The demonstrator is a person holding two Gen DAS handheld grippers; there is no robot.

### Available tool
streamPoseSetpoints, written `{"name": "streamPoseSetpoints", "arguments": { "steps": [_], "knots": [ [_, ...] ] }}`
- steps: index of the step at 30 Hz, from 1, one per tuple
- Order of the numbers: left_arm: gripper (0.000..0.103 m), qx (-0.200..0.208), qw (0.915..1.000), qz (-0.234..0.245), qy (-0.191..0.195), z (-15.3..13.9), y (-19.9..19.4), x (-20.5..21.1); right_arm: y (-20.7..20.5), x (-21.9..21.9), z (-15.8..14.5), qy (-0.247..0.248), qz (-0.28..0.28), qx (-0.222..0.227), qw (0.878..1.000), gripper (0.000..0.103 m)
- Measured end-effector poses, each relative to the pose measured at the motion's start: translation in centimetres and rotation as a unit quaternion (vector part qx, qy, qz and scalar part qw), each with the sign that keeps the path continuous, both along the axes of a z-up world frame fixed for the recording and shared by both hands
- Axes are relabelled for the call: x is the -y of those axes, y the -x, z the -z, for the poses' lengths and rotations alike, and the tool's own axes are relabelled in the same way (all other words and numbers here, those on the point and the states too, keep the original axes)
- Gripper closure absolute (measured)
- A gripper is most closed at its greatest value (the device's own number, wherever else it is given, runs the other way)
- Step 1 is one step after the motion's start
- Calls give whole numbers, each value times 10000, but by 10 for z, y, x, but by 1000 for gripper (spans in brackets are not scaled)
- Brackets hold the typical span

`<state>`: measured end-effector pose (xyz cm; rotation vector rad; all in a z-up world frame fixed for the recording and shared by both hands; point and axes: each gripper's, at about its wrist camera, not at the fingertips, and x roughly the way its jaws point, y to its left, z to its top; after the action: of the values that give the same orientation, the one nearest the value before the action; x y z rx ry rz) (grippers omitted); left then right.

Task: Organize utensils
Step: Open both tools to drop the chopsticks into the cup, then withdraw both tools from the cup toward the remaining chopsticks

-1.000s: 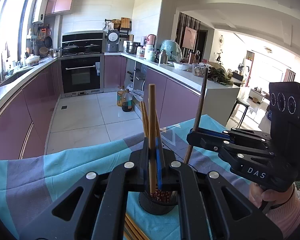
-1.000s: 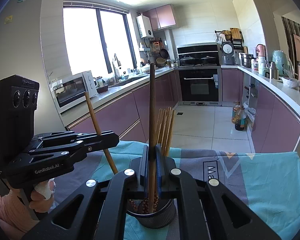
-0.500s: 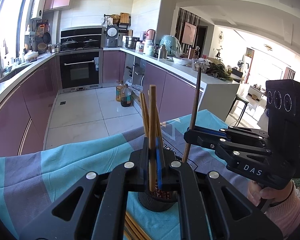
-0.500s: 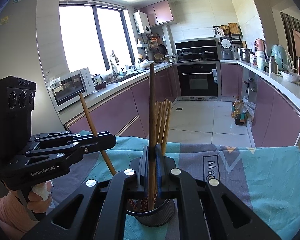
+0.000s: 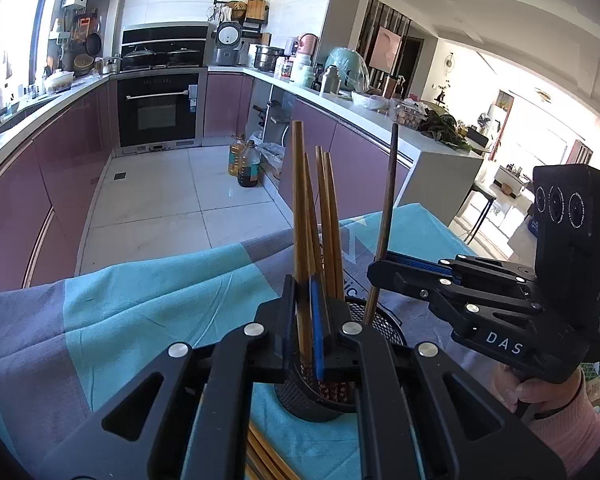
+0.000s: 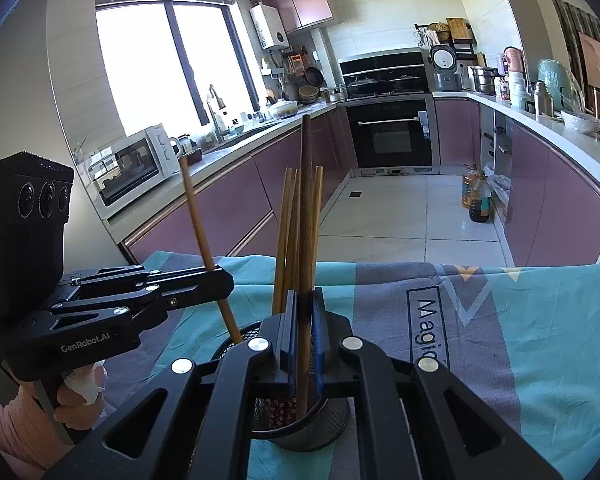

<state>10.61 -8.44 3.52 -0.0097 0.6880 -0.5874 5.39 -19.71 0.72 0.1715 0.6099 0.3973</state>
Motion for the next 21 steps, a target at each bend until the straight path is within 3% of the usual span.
{"name": "streamPoseSetpoints", "arguments": {
  "steps": [5,11,17,21],
  "knots": [
    [89,-61,9999,-117,58,8,-8,-6,2,4,0,-22,80,-14,10000,93],
    [79,246,9989,-384,105,5,1,-27,17,8,-6,-98,30,107,9999,86],
    [68,463,9972,-580,-56,14,31,-58,62,-8,-22,13,-595,523,9969,73],
    [67,262,9966,-645,-433,45,45,-72,83,-34,-7,229,-1055,360,9935,66]
  ]
}}
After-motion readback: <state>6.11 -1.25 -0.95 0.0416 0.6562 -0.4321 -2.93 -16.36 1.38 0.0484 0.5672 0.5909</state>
